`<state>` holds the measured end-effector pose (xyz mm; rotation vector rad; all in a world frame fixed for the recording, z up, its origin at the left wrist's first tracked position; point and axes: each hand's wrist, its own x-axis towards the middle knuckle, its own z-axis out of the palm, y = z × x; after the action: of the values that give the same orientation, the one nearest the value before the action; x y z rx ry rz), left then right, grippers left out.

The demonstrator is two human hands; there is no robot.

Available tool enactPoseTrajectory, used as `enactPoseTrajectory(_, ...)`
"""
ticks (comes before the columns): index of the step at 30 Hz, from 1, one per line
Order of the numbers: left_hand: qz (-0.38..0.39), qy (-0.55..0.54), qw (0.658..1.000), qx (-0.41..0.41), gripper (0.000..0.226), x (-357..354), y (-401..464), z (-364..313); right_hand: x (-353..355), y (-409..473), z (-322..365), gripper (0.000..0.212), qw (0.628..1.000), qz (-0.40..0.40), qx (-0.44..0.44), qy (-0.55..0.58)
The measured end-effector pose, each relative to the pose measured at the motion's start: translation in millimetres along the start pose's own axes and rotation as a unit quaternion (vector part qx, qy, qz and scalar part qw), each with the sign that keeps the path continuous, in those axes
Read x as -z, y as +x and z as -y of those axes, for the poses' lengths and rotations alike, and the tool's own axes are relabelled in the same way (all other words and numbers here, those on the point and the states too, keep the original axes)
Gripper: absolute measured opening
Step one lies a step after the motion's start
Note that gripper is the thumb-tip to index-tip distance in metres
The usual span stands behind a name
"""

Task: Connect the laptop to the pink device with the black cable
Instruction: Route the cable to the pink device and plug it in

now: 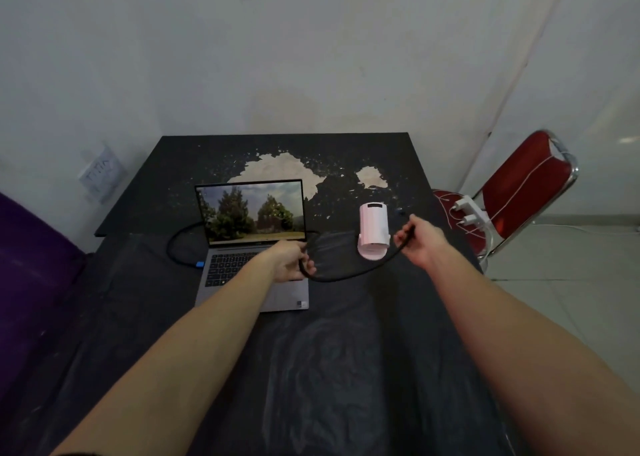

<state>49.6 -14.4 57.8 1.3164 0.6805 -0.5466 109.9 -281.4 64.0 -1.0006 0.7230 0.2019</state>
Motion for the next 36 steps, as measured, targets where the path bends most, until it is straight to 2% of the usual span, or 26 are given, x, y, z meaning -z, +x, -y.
enactPoseTrajectory(3,-0.007,0.073,0.997,0.000,0.049,-29,22,7,9,13,29,0.015,0.996,0.011,0.029,-0.084)
enactPoseTrajectory(7,-0.022,0.201,0.979,0.011,0.033,-69,47,10,23,40,42,0.014,0.950,0.061,0.074,-0.298)
enactPoseTrajectory(9,-0.057,0.322,0.945,0.010,0.030,-78,65,12,33,57,38,0.017,0.928,0.086,0.064,-0.355)
enactPoseTrajectory(11,-0.095,0.450,0.888,-0.003,0.036,-80,85,12,43,74,29,0.014,0.916,0.097,0.060,-0.384)
enactPoseTrajectory(13,-0.124,0.487,0.865,-0.011,0.035,-82,101,11,53,91,18,0.018,0.903,0.095,0.087,-0.409)
enactPoseTrajectory(16,-0.132,0.468,0.873,-0.039,0.028,-92,116,3,63,112,5,0.019,0.899,0.104,0.111,-0.410)
enactPoseTrajectory(20,-0.132,0.408,0.901,-0.057,0.022,-105,145,-8,67,133,-2,0.021,0.917,0.115,0.085,-0.371)
enactPoseTrajectory(22,-0.114,0.375,0.918,-0.060,0.031,-117,165,-14,67,142,-4,0.021,0.926,0.120,0.065,-0.352)
enactPoseTrajectory(25,-0.084,0.322,0.941,-0.054,0.063,-141,186,-24,69,155,-12,0.021,0.932,0.138,0.048,-0.332)
enactPoseTrajectory(27,-0.066,0.275,0.958,-0.046,0.074,-154,200,-29,69,163,-17,0.023,0.937,0.153,0.024,-0.313)
enactPoseTrajectory(29,-0.075,0.265,0.960,-0.039,0.083,-164,219,-31,71,173,-22,0.024,0.939,0.158,-0.009,-0.305)
enactPoseTrajectory(32,-0.100,0.280,0.953,-0.050,0.089,-173,233,-34,74,174,-26,0.027,0.947,0.161,-0.026,-0.277)
enactPoseTrajectory(36,-0.099,0.262,0.958,-0.067,0.085,-183,246,-43,74,176,-34,0.023,0.957,0.173,-0.029,-0.230)
